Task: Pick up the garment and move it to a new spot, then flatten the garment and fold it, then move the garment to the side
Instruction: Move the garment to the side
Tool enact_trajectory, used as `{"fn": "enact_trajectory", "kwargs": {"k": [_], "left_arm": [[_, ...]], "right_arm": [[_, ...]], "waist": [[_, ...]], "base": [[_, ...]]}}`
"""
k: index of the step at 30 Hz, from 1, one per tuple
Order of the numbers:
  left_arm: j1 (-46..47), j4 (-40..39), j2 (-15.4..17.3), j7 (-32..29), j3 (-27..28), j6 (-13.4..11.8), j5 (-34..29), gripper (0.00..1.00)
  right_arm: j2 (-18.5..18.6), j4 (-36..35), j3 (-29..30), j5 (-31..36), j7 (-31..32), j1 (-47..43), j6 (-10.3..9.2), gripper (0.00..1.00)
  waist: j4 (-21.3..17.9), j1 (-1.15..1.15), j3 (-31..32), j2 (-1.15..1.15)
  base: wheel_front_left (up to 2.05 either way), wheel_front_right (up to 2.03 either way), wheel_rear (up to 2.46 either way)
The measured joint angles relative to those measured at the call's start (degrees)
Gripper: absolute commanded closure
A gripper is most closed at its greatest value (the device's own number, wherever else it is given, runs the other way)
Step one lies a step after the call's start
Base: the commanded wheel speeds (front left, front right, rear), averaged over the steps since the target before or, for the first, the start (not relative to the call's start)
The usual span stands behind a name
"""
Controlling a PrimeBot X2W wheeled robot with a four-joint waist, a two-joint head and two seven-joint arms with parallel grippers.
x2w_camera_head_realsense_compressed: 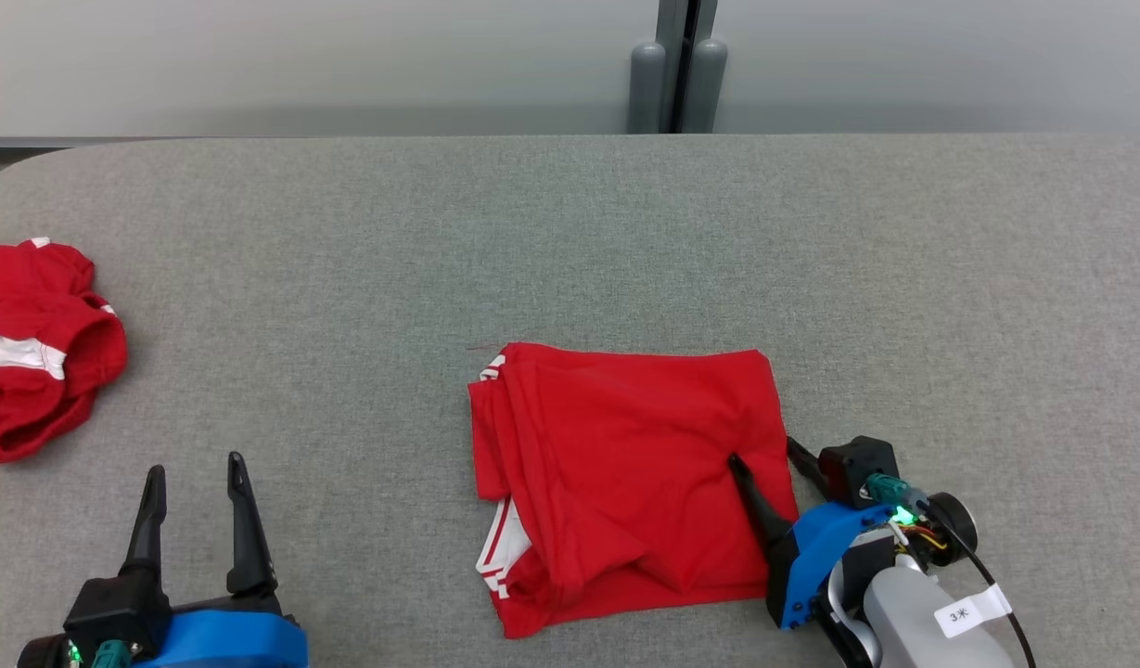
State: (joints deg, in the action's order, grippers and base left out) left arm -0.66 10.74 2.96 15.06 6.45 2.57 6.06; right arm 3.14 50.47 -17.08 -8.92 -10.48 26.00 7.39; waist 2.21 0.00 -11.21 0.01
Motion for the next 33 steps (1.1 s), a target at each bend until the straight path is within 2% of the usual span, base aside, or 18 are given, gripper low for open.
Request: {"fn": "enact_trajectory", "kwargs": {"k": [1,9,17,24,33], "left_arm": [[0.2,0.0,0.0,0.0,0.0,0.0,0.0,0.0],[2.4,-1.0,0.0,0.0,-1.0,-0.1,0.4,0.0],[7.3,-5.5,0.0,0.0,-2.0,0.2,-0.6,0.0],[10.8,-11.0,0.7,0.0,-1.2,0.7,-3.4,0.0],[12.4,-17.2,4.3,0.0,0.3,0.8,-5.7,0.0]], "right_arm": [[0.1,0.0,-1.0,-1.4,-0.6,0.1,0.0,1.0],[0.7,0.5,-4.2,-1.6,-2.8,5.7,0.1,1.0],[7.7,-0.5,-7.0,-0.2,-3.1,20.4,0.1,1.0],[15.0,-1.2,-6.3,-1.4,-3.3,30.1,0.11,1.0],[21.5,-1.2,-2.4,-2.8,-4.1,35.4,0.1,1.0]], "waist": [[0.0,0.0,-0.2,0.0],[-0.5,0.0,-1.8,0.01],[-1.9,0.01,-7.8,0.01],[-6.6,0.02,-16.0,0.01],[-15.0,0.02,-23.6,0.01]], "base": [[0.0,0.0,0.0],[0.0,0.0,0.0],[0.0,0.0,0.0],[0.0,0.0,0.0],[0.0,0.0,0.0]]}}
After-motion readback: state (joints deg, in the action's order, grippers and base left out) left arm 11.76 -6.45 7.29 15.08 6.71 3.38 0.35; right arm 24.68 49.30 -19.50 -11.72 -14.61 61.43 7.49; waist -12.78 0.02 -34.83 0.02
